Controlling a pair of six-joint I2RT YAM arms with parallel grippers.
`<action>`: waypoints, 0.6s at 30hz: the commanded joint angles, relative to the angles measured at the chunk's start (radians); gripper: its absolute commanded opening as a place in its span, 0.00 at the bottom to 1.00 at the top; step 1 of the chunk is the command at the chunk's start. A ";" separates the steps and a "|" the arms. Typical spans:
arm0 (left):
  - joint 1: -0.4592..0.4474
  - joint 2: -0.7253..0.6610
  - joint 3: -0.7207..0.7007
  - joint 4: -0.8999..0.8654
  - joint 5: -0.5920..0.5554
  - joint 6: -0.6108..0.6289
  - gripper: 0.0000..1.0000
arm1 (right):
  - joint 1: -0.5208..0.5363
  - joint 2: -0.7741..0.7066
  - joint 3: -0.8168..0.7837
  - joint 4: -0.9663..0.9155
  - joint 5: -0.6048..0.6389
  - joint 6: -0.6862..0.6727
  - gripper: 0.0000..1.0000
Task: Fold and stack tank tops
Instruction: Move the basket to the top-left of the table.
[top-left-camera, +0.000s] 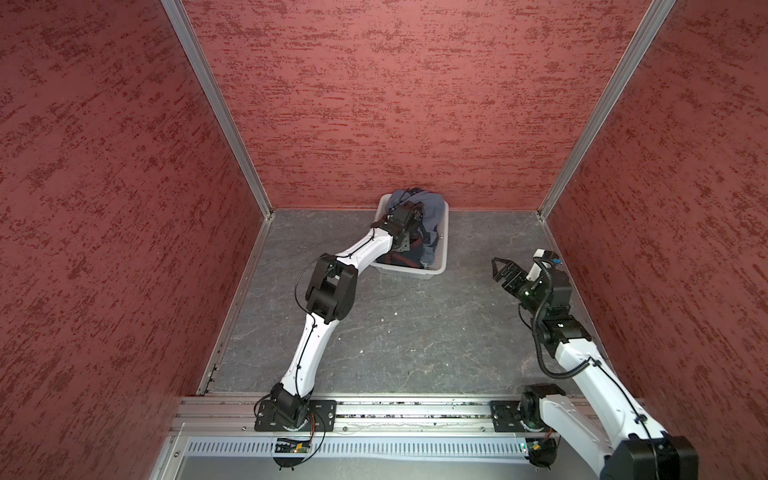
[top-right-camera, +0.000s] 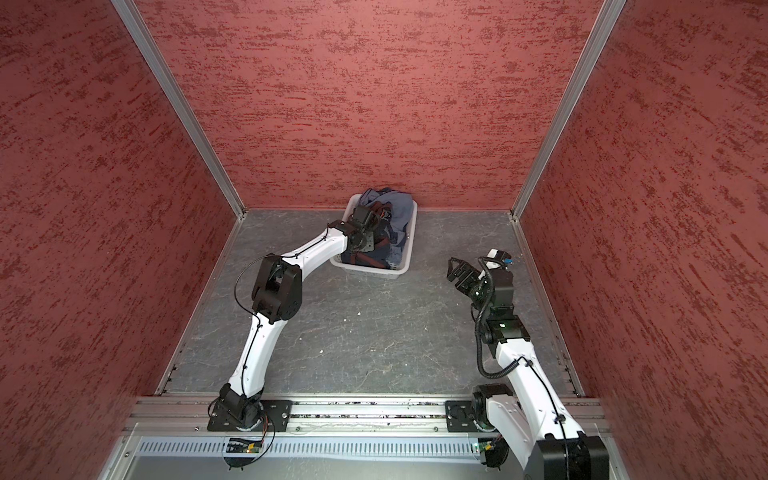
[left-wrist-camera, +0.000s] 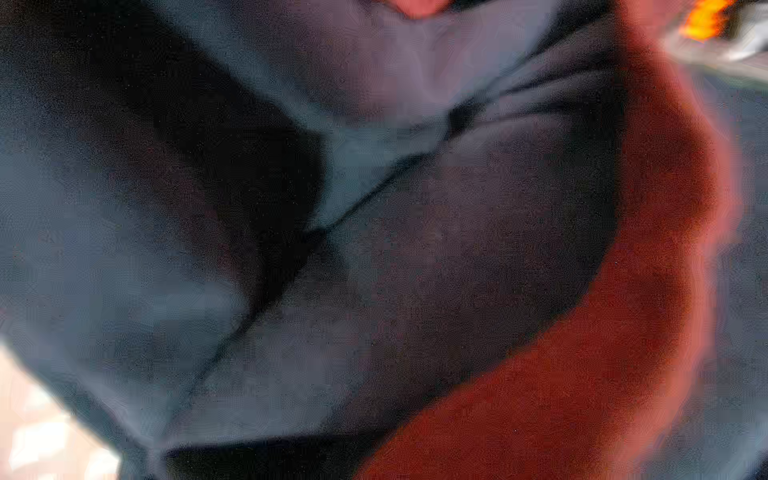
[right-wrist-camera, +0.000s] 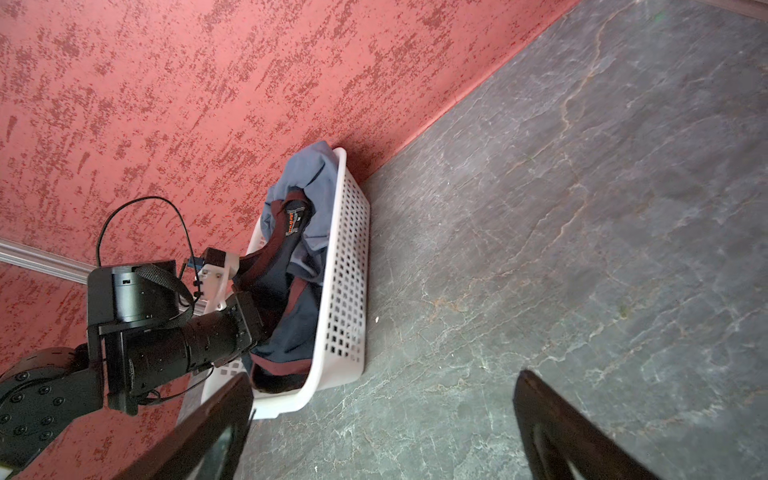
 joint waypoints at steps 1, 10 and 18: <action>0.103 -0.083 -0.138 -0.023 -0.020 0.015 0.15 | 0.008 0.013 -0.009 0.001 0.034 0.019 0.99; 0.358 -0.269 -0.443 0.083 0.089 0.043 0.11 | 0.008 0.043 0.002 0.007 0.034 0.021 0.99; 0.534 -0.331 -0.476 0.081 -0.004 0.168 0.11 | 0.009 0.052 0.013 -0.008 0.044 0.019 0.99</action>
